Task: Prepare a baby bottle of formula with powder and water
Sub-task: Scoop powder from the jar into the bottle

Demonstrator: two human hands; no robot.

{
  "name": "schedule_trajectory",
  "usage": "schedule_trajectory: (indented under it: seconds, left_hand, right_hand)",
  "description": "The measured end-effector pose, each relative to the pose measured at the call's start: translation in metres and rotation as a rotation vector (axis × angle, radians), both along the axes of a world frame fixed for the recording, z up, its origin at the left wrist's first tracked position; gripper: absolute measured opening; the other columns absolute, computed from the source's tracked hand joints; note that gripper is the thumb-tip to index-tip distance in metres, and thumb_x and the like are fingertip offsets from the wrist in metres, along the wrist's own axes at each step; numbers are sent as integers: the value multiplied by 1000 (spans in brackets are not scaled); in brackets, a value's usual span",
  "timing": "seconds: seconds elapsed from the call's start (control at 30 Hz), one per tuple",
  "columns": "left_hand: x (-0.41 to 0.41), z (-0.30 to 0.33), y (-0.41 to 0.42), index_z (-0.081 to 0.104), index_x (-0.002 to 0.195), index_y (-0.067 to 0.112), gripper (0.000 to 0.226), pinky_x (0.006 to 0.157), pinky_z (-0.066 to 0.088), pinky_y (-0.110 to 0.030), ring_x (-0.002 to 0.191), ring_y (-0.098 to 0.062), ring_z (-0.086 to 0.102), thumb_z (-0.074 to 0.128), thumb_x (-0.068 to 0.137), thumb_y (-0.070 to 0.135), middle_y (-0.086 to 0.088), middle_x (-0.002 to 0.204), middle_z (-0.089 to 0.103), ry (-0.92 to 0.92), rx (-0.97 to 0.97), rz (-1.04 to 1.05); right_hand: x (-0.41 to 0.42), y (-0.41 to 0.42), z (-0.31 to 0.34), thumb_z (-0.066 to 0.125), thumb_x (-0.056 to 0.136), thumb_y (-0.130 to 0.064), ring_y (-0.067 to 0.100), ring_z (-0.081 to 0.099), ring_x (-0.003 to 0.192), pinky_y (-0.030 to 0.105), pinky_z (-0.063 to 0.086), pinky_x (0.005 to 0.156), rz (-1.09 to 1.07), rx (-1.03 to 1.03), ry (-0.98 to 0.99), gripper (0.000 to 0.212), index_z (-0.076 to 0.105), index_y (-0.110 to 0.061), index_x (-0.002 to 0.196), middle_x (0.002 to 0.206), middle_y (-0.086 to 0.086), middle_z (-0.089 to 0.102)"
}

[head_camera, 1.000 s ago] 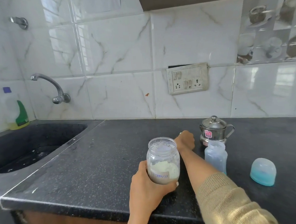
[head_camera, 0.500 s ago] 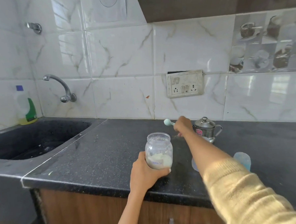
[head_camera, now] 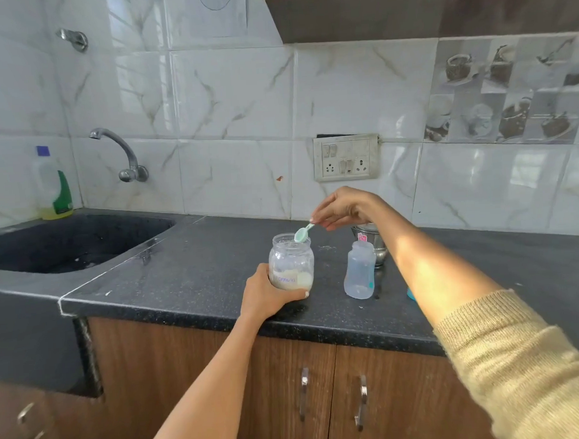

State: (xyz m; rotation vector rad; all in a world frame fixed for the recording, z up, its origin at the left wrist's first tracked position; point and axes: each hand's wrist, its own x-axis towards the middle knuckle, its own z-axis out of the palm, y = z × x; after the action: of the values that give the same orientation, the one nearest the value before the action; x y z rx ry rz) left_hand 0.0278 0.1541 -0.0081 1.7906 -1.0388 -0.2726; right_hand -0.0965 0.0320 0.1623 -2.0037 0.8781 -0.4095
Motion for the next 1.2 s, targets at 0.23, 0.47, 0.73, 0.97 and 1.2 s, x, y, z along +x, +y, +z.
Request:
schedule_trajectory:
  seconds: [0.23,0.47,0.73,0.97,1.2]
  left_hand:
    - [4,-2,-4,48,110,22,78,77,50,-29,94,-12,58,85,46,49,7,104,60,-1,-7,12]
    - [6,-6,-7,47,111,24,79,79,51,-31,94,-11,58,84,46,50,9,103,60,-4,-20,11]
    - [7,-7,-9,48,112,24,81,78,52,-31,94,-11,59,84,45,51,9,102,60,0,-28,3]
    - [6,-5,-9,46,115,23,81,76,49,-27,95,-12,57,84,48,51,8,105,59,-21,-25,3]
    - [6,-6,-9,48,110,22,78,72,48,-26,92,-11,58,85,47,49,8,102,59,-19,-26,10]
  right_hand:
    - [33,20,-8,47,97,-5,1,60,49,18,51,68,50,-244,400,30,59,1,124,74,1,59]
    - [68,25,-27,57,86,-5,19,64,81,27,52,77,25,-579,590,33,65,-7,119,90,5,74]
    - [78,18,-36,71,78,-24,22,64,102,30,53,90,58,-605,636,39,68,-11,114,116,4,66]
    - [65,18,-19,67,85,-17,8,65,91,18,47,71,117,-287,433,15,71,-12,98,66,-11,69]
    - [45,7,-22,62,89,-10,0,63,52,16,50,58,-44,-4,134,12,63,-13,78,54,-6,67]
